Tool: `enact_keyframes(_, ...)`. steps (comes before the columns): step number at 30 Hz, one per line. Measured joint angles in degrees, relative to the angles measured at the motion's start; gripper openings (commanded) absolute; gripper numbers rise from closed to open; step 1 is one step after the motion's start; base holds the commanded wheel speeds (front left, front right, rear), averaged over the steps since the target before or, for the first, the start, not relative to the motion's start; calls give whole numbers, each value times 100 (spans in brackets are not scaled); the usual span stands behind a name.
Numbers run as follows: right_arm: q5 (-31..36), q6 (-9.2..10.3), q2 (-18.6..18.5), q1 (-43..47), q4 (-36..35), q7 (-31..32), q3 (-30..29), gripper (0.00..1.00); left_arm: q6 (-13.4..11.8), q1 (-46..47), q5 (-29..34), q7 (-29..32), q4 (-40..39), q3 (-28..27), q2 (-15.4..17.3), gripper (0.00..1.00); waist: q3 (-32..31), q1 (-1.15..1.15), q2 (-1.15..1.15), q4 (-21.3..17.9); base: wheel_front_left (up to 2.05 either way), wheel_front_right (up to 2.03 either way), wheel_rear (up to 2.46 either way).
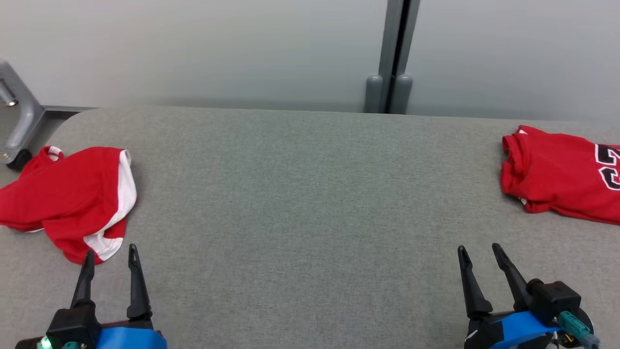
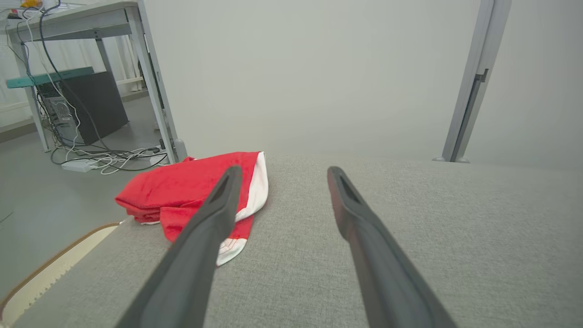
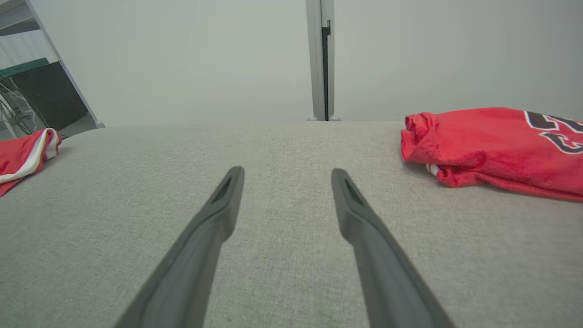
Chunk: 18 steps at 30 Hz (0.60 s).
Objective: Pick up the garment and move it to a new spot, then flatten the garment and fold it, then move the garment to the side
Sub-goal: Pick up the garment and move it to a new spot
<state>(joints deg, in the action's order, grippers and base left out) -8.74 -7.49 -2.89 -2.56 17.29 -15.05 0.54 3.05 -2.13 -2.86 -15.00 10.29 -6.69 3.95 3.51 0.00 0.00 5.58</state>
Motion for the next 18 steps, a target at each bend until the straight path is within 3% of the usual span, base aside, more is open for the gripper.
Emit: enact_keyframes(18,104,1,5,-116,-201,85,-164,100,-109,15,-116,0,-274,-269,30,100,144,0,0,1378,0,0,0)
